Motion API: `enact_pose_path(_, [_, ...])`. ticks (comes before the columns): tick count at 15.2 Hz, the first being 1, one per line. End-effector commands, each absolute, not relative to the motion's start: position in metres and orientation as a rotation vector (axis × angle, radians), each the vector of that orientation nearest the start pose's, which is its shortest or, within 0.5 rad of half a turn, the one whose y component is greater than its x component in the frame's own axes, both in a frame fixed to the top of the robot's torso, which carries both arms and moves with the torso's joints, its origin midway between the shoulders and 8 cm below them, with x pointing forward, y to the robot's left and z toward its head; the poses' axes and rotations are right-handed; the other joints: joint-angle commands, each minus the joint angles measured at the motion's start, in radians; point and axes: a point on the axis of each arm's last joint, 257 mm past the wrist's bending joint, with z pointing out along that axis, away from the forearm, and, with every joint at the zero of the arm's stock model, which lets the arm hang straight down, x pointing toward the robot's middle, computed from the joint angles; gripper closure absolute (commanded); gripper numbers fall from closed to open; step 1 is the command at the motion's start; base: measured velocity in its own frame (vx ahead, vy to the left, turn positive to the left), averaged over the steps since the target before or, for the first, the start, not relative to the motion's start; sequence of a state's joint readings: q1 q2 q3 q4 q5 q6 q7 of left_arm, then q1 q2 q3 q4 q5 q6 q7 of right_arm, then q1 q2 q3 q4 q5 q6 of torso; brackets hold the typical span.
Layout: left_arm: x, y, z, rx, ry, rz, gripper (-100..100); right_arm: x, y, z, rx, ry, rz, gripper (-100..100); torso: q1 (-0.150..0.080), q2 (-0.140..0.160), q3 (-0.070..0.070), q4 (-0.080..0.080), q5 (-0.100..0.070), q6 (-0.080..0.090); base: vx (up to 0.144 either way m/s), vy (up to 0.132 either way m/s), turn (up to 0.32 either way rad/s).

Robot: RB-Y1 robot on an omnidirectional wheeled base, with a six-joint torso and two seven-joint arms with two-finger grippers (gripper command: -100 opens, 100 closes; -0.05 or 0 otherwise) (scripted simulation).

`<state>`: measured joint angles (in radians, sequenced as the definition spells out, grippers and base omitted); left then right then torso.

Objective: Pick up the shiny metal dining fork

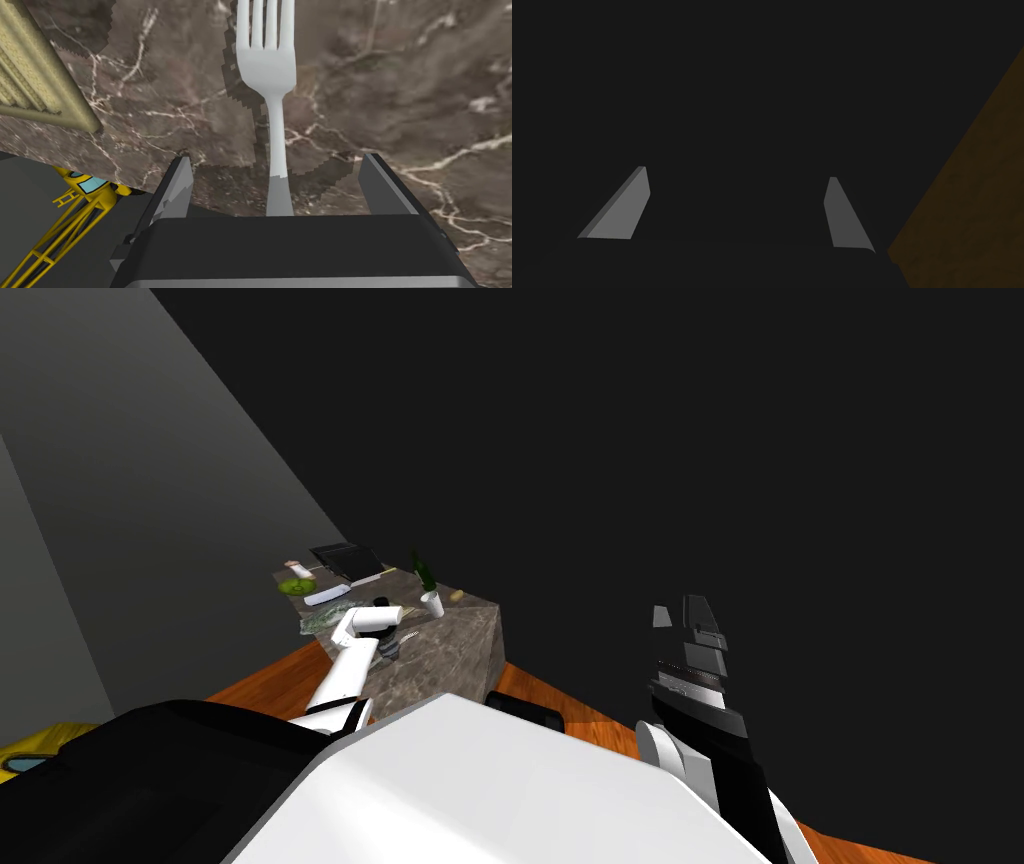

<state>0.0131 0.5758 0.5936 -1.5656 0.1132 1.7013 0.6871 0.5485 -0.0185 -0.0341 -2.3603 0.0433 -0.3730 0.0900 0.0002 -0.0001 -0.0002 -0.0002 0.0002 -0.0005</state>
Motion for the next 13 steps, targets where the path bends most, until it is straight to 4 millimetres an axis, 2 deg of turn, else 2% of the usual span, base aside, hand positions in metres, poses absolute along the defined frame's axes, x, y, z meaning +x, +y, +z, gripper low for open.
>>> enact_pose_path(1, [0.219,0.626,-0.337,-2.714,0.391,0.16,-100,0.344,-0.291,0.02,0.648,0.733,1.117,0,0.0,0.0,0.0,0.0,0.0,0.0,0.0,0.0,0.0])
enact_pose_path(2, [0.22,0.626,-0.341,-2.713,0.394,0.157,-100,0.344,-0.291,0.02,0.648,0.733,1.117,0,-0.001,0.001,0.0,0.0,0.0,0.0,0.0,0.0,0.0])
enact_pose_path(3, [0.218,0.626,-0.336,-2.715,0.39,0.163,-100,0.344,-0.291,0.02,0.648,0.733,1.117,0,-0.001,0.001,0.001,0.0,0.0,0.0,0.0,0.0,0.0])
enact_pose_path(4, [0.219,0.626,-0.337,-2.714,0.391,0.16,100,0.344,-0.291,0.02,0.648,0.733,1.117,0,-0.001,0.001,0.001,0.0,0.0,0.0,0.0,0.0,0.0])
enact_pose_path(8, [0.219,0.627,-0.337,-2.713,0.389,0.159,100,0.344,-0.291,0.02,0.648,0.733,1.117,0,-0.001,0.001,0.001,0.0,0.0,0.0,0.0,0.0,0.0])
enact_pose_path(9, [0.218,0.625,-0.328,-2.715,0.384,0.166,100,0.344,-0.291,0.02,0.648,0.733,1.117,0,0.0,0.001,0.001,0.0,0.0,0.0,-0.005,-0.001,-0.017])
enact_pose_path(12, [0.217,0.624,-0.32,-2.716,0.377,0.172,100,0.344,-0.291,0.021,0.648,0.733,1.117,0,-0.001,0.002,0.001,0.0,0.0,0.001,-0.007,-0.002,-0.032])
enact_pose_path(13, [0.218,0.625,-0.324,-2.714,0.381,0.166,100,0.344,-0.291,0.021,0.648,0.733,1.117,0,-0.001,0.002,0.001,0.0,0.0,0.001,-0.003,-0.005,-0.015])
